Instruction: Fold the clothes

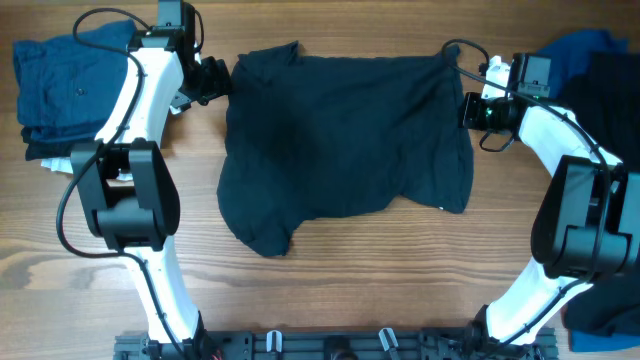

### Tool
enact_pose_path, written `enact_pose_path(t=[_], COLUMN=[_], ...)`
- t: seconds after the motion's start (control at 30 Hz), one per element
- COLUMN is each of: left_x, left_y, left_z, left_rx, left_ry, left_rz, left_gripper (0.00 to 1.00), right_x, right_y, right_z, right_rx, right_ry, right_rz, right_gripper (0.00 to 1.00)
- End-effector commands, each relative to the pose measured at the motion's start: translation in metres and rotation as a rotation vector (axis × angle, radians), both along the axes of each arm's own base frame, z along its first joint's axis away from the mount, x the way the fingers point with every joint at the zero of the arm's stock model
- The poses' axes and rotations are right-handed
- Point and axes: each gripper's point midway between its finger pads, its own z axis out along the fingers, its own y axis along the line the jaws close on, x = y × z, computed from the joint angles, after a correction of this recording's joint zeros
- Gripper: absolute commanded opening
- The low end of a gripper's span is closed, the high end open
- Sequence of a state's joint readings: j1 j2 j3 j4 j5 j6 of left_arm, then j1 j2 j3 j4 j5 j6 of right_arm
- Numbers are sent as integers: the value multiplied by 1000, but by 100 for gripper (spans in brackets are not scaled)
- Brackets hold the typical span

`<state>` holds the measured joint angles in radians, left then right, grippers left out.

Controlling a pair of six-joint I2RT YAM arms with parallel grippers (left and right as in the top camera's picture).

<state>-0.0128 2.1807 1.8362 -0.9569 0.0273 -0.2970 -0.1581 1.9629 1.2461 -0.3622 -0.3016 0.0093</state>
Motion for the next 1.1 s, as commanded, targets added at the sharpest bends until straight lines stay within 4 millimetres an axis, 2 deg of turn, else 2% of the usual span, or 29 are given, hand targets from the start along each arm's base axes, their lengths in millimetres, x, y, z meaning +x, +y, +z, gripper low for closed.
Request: enact_pose_path(t=[0.0,0.1,0.17,0.27,0.3,0.33,0.4,0.43,0.5,0.57,0.67,0.83,1.07], left_x=[-3,-3,-3,-3,-3,-3,-3,-3,-4,-4,-4,-4,-4], left_y=[5,5,5,5,5,5,5,5,5,5,5,5,5], left_z=[-10,-10,-10,-10,-10,-10,-10,-10,-10,-10,-10,-10,-10], left_rx=[11,11,11,11,11,11,11,11,11,11,11,11,11], left_ry=[22,23,23,23,23,23,23,24,26,26,26,26,26], left_rz=[5,4,4,5,4,4,4,4,4,4,4,4,4], left_gripper=[83,83,83,83,83,83,84,84,84,84,84,84,84], right_x=[1,-1,-3,-10,-17,-21,-24,-22,-17,-13,-12,-11,-11], right_y=[-1,-2,-1,2,5,9,12,11,10,9,10,22,23], right_z=[9,0,-10,-34,-38,-38,-29,-27,-27,-25,-24,-19,-19], right_rx=[-15,-20,-15,18,45,63,99,98,88,77,80,146,149], right_ry=[-18,-3,19,87,125,142,153,143,123,100,91,79,79], right_rz=[-5,-6,-5,-26,-35,-31,-67,-66,-63,-46,-41,-7,-4], right_gripper=[10,22,26,26,17,9,9,12,28,33,33,31,31])
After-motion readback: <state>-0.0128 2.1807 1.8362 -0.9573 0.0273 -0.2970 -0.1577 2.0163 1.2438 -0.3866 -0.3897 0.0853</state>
